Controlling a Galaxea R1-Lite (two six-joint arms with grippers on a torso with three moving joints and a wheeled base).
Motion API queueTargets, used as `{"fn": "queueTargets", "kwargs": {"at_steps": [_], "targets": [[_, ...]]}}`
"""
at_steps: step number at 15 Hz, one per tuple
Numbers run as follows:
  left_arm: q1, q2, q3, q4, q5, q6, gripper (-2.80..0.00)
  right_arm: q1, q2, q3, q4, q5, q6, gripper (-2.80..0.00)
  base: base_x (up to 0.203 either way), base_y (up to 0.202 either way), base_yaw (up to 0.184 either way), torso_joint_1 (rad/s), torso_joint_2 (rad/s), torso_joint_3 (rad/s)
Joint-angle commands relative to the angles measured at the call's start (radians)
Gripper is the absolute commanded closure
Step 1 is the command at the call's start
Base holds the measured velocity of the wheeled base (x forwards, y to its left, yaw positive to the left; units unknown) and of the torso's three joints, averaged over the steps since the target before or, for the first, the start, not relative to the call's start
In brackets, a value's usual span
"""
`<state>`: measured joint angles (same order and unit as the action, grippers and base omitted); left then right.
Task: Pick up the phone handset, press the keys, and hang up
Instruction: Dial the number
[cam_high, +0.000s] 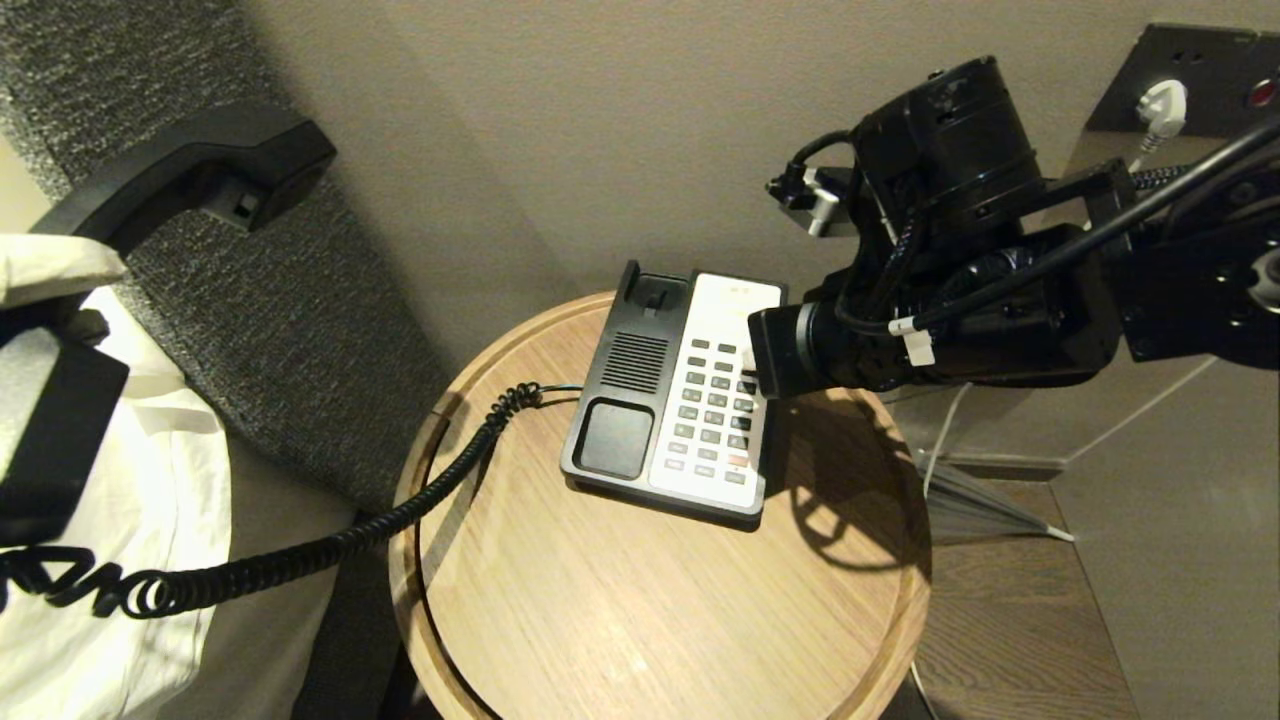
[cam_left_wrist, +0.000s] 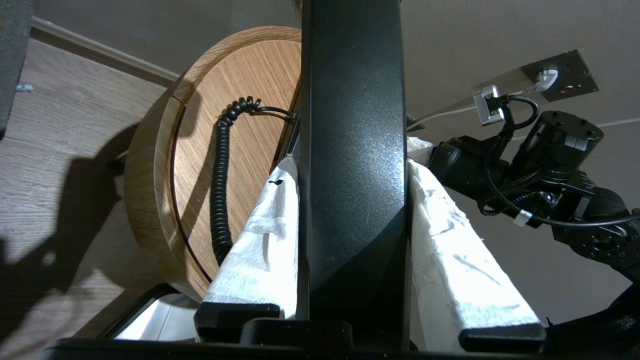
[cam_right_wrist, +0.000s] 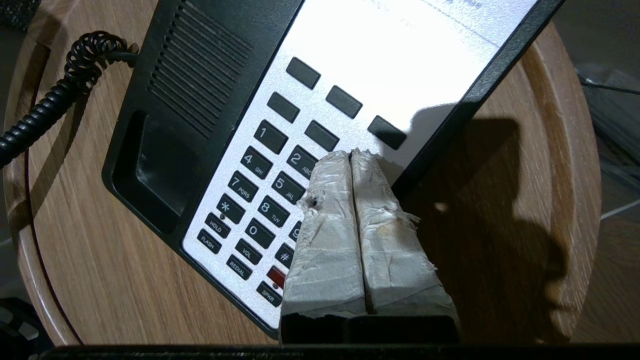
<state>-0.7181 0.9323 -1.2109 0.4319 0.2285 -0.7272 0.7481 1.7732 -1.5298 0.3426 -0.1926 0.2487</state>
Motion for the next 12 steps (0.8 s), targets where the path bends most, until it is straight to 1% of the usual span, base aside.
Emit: {"fn": "queueTargets", "kwargs": {"at_steps": [1, 3, 5, 12], "targets": [[0.0, 0.0, 0.002, 0.002, 0.002, -0.004, 0.0, -0.001, -0.001, 0.003, 0.005, -0.002, 0.001, 0.0, 0.0, 0.0, 0.0, 0.0, 0.0, 0.0], [0.0, -0.001, 0.002, 0.002, 0.002, -0.004, 0.0, -0.001, -0.005, 0.005, 0.008, -0.002, 0.001, 0.0, 0.0, 0.0, 0.0, 0.0, 0.0, 0.0], [0.0, -0.001, 0.002, 0.002, 0.002, -0.004, 0.0, 0.0, -0.008, 0.005, 0.044, -0.002, 0.003, 0.0, 0.0, 0.0, 0.0, 0.0, 0.0, 0.0], [0.0, -0.001, 0.002, 0.002, 0.0, -0.004, 0.0, 0.0, 0.002, 0.01, 0.036, -0.002, 0.003, 0.0, 0.0, 0.0, 0.0, 0.0, 0.0, 0.0]]}}
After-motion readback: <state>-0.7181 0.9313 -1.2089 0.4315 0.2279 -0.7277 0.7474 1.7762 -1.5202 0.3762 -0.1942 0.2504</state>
